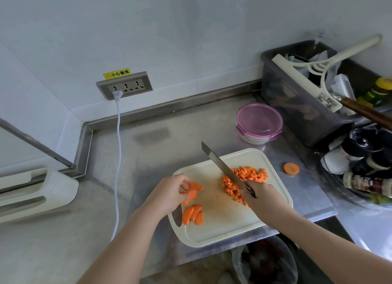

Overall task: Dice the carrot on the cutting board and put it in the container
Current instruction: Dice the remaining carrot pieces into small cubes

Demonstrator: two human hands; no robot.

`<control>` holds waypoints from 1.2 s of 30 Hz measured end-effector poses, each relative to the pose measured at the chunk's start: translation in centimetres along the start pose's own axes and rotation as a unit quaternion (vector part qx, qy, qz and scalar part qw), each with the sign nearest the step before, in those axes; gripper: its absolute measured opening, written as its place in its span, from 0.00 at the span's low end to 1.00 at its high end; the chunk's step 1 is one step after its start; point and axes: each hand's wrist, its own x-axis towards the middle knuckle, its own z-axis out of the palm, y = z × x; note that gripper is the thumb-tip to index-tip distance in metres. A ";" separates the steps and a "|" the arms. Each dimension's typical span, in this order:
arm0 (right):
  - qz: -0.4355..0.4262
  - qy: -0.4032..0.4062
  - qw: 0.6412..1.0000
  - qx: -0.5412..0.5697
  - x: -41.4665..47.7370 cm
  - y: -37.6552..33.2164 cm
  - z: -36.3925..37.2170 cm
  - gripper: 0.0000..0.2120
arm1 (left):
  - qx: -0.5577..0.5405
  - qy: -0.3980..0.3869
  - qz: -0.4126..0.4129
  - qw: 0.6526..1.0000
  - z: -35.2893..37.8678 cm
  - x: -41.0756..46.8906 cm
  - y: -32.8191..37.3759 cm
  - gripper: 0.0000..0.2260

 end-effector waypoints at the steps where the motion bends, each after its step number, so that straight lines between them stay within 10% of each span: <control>1: 0.000 -0.001 1.000 -0.002 -0.1 0.0 -0.1 0.16 | 0.005 -0.003 -0.001 1.000 0.1 0.2 0.2 0.11; 24: 0.002 -0.011 1.000 0.015 0.3 -0.1 0.0 0.14 | 0.183 0.030 0.005 0.983 2.4 -1.3 -0.2 0.12; 36: 0.041 -0.024 0.992 0.113 -0.6 0.3 1.2 0.10 | -0.189 0.040 -0.152 0.969 5.7 1.8 3.7 0.11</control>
